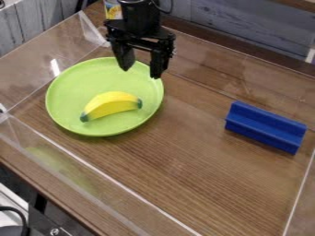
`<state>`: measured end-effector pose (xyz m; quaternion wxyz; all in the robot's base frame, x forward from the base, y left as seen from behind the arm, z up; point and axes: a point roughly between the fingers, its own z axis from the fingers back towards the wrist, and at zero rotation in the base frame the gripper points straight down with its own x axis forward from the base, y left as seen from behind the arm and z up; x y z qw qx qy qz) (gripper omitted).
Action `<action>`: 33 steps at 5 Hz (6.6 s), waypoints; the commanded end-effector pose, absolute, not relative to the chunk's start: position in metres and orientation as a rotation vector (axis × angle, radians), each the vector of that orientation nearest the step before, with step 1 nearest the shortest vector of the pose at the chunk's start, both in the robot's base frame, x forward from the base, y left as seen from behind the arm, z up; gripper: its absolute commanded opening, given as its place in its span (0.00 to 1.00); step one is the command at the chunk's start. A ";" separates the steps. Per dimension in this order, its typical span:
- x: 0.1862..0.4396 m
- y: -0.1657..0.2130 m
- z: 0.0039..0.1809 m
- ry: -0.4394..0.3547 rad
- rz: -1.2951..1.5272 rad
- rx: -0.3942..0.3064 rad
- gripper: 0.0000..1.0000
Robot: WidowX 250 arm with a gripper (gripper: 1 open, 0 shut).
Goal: Put the banana in the green plate
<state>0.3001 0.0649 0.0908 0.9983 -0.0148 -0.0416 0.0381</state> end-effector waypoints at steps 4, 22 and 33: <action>0.319 0.043 0.088 -0.164 0.031 -0.045 1.00; 0.330 0.029 0.111 -0.316 0.180 0.013 1.00; 0.338 0.022 0.113 -0.203 0.120 0.034 1.00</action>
